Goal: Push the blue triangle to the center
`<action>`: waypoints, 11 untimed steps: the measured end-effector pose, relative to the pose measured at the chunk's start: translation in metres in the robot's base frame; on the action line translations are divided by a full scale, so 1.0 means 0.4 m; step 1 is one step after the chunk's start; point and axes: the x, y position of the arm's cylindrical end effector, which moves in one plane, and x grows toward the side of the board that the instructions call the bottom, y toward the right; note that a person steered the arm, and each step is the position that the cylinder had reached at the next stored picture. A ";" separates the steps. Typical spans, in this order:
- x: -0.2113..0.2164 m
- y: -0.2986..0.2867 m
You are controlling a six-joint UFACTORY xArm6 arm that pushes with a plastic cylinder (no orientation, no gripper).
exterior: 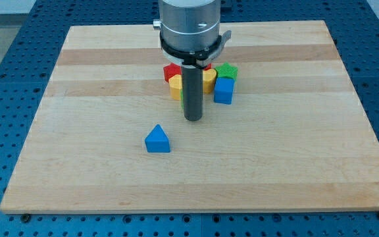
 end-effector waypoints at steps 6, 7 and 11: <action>0.201 -0.252; 0.201 -0.211; 0.174 -0.097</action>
